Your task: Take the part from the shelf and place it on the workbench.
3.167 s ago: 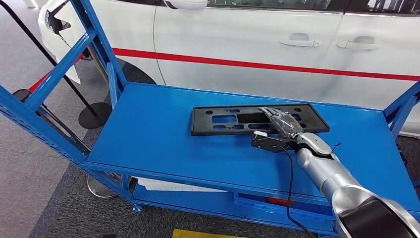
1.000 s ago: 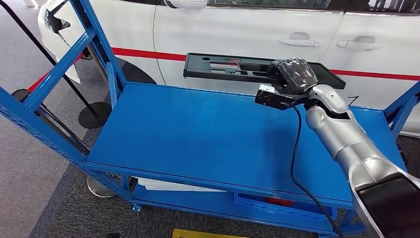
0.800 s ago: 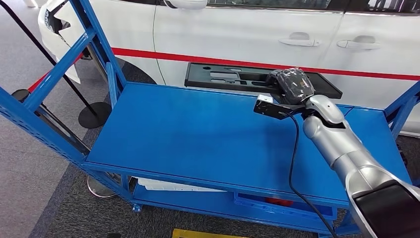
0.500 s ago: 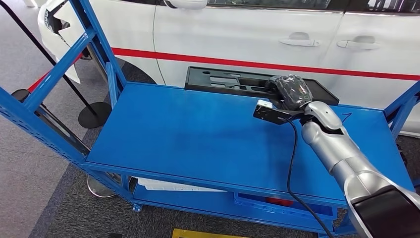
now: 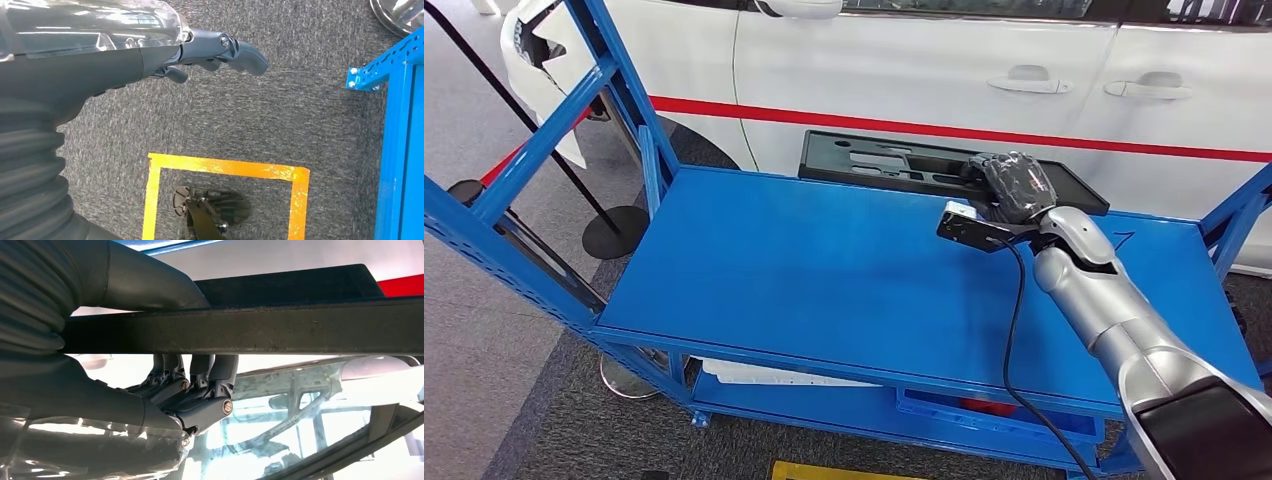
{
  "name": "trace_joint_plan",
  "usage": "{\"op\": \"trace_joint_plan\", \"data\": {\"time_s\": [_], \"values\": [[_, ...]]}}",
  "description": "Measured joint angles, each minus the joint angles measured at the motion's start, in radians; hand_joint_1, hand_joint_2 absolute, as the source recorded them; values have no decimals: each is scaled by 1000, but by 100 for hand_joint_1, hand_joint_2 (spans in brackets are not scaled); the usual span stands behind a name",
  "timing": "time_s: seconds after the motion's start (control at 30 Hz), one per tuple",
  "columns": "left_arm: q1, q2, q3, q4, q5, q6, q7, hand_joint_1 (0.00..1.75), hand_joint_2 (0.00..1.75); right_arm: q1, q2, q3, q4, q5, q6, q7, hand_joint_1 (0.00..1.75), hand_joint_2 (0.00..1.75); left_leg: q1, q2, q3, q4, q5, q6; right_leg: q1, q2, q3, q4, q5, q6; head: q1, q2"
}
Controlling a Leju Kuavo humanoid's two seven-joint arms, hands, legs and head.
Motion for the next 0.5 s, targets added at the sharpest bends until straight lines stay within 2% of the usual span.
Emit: {"op": "trace_joint_plan", "data": {"time_s": [0.27, 0.5], "values": [[0, 3, 0, 0, 1, -8, -3, 0, 175, 9, -21, -8, -10, -2, -24, -6, 175, 175, 0, 0, 0, 0, 0, 0, 0, 0, 0, 0, 0, 0, 0, 0], [2, 9, -1, 0, 6, -6, -6, 0, 175, -32, -55, -24, -94, -15, 15, 29, 175, 175, 0, 0, 0, 0, 0, 0, 0, -1, 0, 0, 0, 0, 0, 0]]}}
